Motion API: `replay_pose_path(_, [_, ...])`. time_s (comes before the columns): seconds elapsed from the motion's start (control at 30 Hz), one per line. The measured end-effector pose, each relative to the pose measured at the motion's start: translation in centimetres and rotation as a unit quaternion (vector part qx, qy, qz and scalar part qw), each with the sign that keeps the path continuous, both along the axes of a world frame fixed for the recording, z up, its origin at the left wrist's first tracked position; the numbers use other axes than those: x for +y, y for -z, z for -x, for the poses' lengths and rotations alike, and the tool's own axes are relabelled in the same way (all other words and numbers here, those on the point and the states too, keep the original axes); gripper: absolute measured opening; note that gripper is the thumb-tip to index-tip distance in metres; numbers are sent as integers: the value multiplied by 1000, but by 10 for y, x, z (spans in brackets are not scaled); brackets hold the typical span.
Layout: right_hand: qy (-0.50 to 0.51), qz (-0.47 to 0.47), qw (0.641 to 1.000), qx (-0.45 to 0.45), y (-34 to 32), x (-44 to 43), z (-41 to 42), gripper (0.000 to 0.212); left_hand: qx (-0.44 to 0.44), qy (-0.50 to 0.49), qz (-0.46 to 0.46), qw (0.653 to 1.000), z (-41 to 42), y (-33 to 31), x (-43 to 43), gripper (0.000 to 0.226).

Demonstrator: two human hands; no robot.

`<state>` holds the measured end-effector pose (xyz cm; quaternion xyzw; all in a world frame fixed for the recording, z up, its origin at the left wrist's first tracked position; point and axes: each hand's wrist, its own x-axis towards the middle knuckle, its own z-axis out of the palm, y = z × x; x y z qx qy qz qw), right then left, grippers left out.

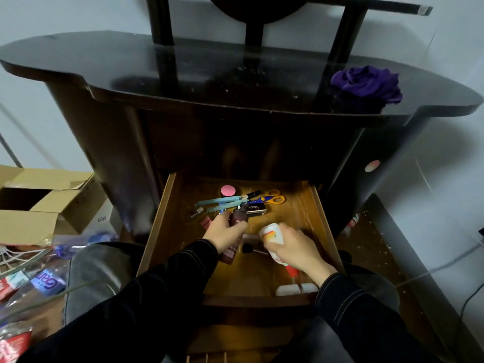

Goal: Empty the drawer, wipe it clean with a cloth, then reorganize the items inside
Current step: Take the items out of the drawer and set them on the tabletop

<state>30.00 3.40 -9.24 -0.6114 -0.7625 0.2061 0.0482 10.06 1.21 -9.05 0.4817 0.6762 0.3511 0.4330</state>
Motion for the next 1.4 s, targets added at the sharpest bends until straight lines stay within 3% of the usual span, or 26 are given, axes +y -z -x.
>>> replay_pose_path(0.07, [54, 25, 991, 121, -23, -2, -3, 37, -83, -10, -21, 996, 5, -22, -8, 9])
replay_pose_path(0.17, [65, 52, 949, 304, -69, -11, -7, 23, -107, 30, -75, 991, 16, -62, -26, 7])
replay_pose_path(0.37, [2, -5, 907, 421, -180, -20, 8, 25, -156, 46, -227, 960, 34, -153, -55, 35])
replay_pose_path(0.53, [-10, -53, 849, 526, -259, 5, 38, 29, -232, -31, -378, 896, 54, -231, -29, 23])
replay_pose_path(0.67, [47, -67, 839, 537, -294, 56, 70, 20, -230, -106, -426, 869, 73, -281, 26, 9])
replay_pose_path(0.77, [70, -35, 849, 523, -293, 90, 90, 13, -186, -131, -417, 880, 84, -295, 67, 10])
replay_pose_path(0.87, [55, -36, 868, 493, -282, 116, 107, 24, -141, -125, -399, 897, 101, -287, 98, 4])
replay_pose_path(1.07, [92, -110, 896, 421, -268, 161, 147, 48, -32, -106, -405, 908, 138, -272, 138, 40])
replay_pose_path(1.2, [132, -152, 927, 318, -270, 178, 175, 46, 7, -119, -412, 903, 149, -270, 153, 43])
replay_pose_path(1.4, [71, -186, 952, 231, -270, 192, 188, 48, 63, -150, -413, 896, 150, -267, 156, 47])
